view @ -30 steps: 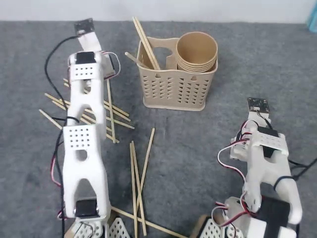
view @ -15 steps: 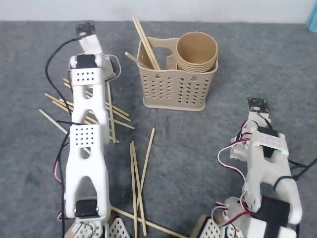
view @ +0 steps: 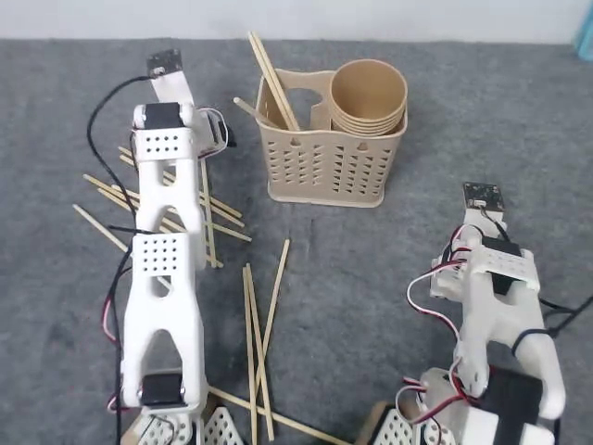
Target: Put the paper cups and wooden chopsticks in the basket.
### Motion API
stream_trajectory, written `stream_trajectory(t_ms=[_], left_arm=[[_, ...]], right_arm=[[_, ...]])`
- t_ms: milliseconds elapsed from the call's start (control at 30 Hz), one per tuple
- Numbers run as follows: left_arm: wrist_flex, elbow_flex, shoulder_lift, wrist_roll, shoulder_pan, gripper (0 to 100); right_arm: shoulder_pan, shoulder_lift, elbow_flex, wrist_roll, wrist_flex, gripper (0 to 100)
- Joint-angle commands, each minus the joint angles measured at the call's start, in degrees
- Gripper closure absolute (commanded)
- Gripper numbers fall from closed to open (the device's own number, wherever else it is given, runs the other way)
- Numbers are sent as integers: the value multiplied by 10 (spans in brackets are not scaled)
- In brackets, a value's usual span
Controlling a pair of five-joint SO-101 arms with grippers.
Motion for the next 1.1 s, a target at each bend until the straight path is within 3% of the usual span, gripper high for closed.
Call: stream_trajectory(t_ms=[0,267,600,1067], left_arm=[[1,-22,14,11,-4,732],[-29,-52,38,9,-4,997],[67,-76,-13,10,1,987],[74,-54,-217,12,-3,988]], right_arm=[[-2,-21,-2,8,-9,983],[-2,-21,-2,8,-9,983],[-2,-21,-2,8,-9,983],[-2,-21,-2,8,-9,983]])
